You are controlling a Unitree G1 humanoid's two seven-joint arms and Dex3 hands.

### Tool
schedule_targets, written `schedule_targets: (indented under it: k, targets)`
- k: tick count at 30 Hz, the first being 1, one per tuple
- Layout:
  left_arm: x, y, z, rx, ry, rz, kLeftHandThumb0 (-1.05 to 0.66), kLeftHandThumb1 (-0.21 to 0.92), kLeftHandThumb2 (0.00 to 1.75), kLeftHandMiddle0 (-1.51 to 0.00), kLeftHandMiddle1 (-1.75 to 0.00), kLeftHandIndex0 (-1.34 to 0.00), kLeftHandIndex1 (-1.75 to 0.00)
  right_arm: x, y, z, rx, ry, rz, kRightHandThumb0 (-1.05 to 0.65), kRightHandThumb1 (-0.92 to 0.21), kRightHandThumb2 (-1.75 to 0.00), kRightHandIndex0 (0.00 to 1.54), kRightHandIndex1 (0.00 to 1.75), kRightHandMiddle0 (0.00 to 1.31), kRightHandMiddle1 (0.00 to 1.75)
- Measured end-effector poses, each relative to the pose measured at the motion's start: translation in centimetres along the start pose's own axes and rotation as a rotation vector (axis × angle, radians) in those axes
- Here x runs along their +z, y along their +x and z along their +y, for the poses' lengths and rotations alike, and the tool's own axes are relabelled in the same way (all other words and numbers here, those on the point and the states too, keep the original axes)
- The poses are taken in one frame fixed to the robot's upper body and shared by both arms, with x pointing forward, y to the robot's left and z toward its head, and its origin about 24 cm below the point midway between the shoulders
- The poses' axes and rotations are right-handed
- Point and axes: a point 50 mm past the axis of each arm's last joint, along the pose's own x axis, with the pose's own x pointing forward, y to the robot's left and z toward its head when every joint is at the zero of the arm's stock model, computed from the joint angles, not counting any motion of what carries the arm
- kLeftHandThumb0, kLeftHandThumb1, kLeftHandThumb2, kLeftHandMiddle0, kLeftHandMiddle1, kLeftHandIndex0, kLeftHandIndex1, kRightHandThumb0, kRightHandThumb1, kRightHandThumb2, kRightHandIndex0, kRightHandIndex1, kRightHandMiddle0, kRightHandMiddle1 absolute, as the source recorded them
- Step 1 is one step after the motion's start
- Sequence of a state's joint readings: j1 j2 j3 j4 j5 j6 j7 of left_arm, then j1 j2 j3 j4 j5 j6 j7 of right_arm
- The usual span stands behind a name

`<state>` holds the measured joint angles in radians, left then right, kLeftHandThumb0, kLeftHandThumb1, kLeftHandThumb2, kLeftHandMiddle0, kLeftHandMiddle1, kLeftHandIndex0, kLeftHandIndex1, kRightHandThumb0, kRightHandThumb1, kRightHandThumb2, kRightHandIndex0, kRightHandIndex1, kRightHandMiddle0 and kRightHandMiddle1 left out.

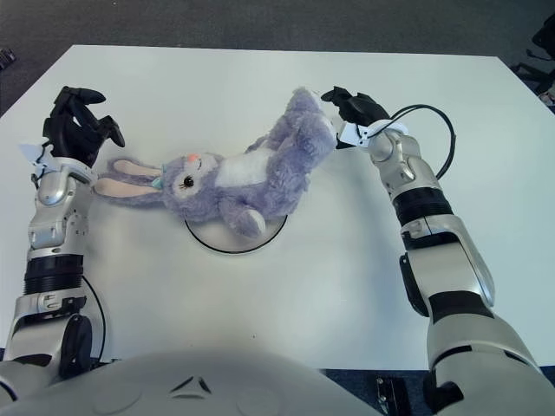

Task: Put the doll into the plate.

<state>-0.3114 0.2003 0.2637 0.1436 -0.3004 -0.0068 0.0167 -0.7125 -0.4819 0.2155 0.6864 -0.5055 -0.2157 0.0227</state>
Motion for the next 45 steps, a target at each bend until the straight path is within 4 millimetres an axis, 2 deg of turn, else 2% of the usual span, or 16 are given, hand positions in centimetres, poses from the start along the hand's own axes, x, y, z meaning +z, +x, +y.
schedule_targets:
  k: [1, 4, 7, 10, 15, 18, 23, 28, 32, 45]
  targets:
    - [-0.3, -0.1, 0.0, 0.003, -0.005, 0.012, -0.42, 0.52, 1.06, -1.22, -1.75, -0.45, -1.75, 0.1, 0.0, 0.2, -0.015, 0.025, -0.001, -0.72, -0.85, -0.59, 0.11, 0.83, 0.0, 1.01]
    - [-1.0, -0.3, -0.2, 0.01, -0.015, 0.045, -0.43, 0.47, 1.13, -1.25, -1.75, -0.49, -1.75, 0.3, 0.0, 0.6, -0.067, 0.138, 0.006, -0.58, -0.69, -0.82, 0.18, 0.99, 0.0, 1.26]
    - [-1.3, -0.4, -0.3, 0.02, -0.024, 0.066, -0.44, 0.44, 1.16, -1.26, -1.75, -0.51, -1.75, 0.4, 0.1, 0.9, -0.116, 0.271, 0.017, -0.51, -0.63, -0.94, 0.21, 1.09, 0.03, 1.45]
    - [-1.4, -0.6, -0.5, 0.023, -0.032, 0.072, -0.45, 0.42, 1.19, -1.27, -1.75, -0.53, -1.75, 0.2, 0.1, 1.0, -0.184, 0.46, 0.029, -0.41, -0.75, -0.76, 0.27, 1.18, 0.18, 1.65]
    - [-1.5, -1.1, -0.5, 0.027, -0.032, 0.071, -0.45, 0.4, 1.21, -1.29, -1.75, -0.54, -1.75, -0.7, -0.2, 1.7, -0.268, 0.8, 0.047, -0.37, -0.77, -0.73, 0.35, 1.34, 0.26, 1.73]
    - [-1.9, -1.5, -0.3, 0.035, -0.027, 0.086, -0.46, 0.39, 1.23, -1.3, -1.75, -0.55, -1.75, -1.6, -0.8, 2.4, -0.317, 0.987, 0.07, -0.13, -0.65, -0.83, 0.47, 1.38, 0.31, 1.74]
    - [-2.8, -2.1, 0.4, 0.058, -0.025, 0.119, -0.46, 0.38, 1.24, -1.3, -1.75, -0.57, -1.75, -2.8, -1.8, 3.9, -0.341, 1.164, 0.103, -0.03, -0.47, -1.04, 0.59, 1.41, 0.41, 1.75]
    - [-3.3, -2.3, 0.7, 0.078, -0.035, 0.127, -0.47, 0.36, 1.27, -1.3, -1.75, -0.58, -1.75, -3.4, -2.6, 4.7, -0.352, 1.249, 0.113, -0.01, -0.28, -1.28, 0.68, 1.48, 0.51, 1.75]
    - [-3.4, -2.3, 0.7, 0.089, -0.038, 0.119, -0.47, 0.35, 1.28, -1.3, -1.75, -0.59, -1.75, -3.4, -2.8, 4.8, -0.356, 1.257, 0.105, -0.01, -0.19, -1.4, 0.73, 1.55, 0.55, 1.75]
    - [-3.7, -2.6, 0.9, 0.142, -0.057, 0.097, -0.47, 0.35, 1.27, -1.28, -1.75, -0.59, -1.75, -4.2, -3.5, 4.7, -0.334, 1.225, 0.091, -0.01, -0.07, -1.6, 0.77, 1.72, 0.6, 1.73]
